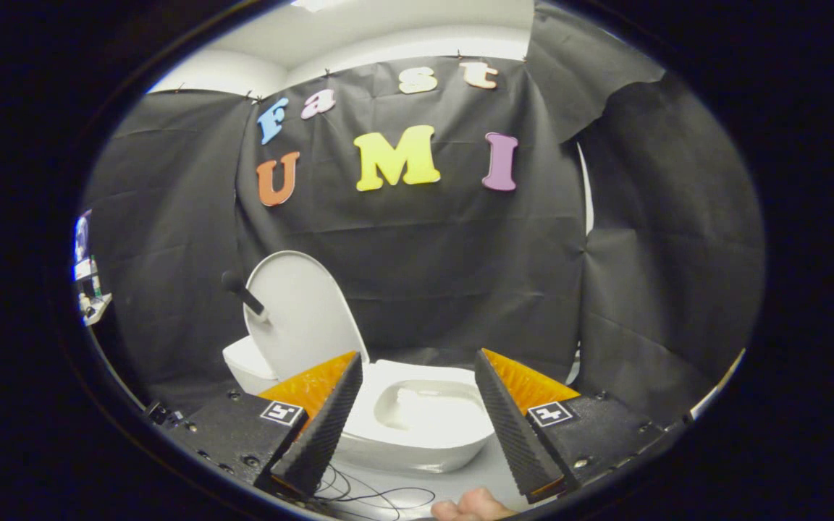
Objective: Open the toilet lid.
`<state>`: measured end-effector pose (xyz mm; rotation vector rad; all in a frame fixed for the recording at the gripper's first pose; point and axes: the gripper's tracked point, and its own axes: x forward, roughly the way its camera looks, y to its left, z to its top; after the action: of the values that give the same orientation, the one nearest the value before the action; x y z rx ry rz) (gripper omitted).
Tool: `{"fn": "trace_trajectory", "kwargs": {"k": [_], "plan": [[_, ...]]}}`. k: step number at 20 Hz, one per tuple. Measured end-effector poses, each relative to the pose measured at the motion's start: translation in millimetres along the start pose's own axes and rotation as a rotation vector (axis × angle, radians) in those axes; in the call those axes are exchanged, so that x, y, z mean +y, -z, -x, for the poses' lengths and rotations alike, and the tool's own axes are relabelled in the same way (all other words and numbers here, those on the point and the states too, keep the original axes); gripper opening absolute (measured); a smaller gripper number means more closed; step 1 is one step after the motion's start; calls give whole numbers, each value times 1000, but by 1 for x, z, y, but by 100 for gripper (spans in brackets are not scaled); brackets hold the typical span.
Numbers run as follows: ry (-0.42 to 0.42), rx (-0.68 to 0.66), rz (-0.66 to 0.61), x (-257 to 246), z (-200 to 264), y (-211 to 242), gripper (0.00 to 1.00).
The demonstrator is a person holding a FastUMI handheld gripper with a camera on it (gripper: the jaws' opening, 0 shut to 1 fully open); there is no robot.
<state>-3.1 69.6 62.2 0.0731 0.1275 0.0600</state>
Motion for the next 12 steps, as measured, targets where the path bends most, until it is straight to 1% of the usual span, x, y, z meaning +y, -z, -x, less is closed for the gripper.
{"fn": "trace_trajectory", "kwargs": {"k": [2,5,12], "plan": [[24,-4,-19,-18,3,9,98],[24,-14,-53,-36,8,29,98],[4,-121,-51,-49,10,34,98]]}}
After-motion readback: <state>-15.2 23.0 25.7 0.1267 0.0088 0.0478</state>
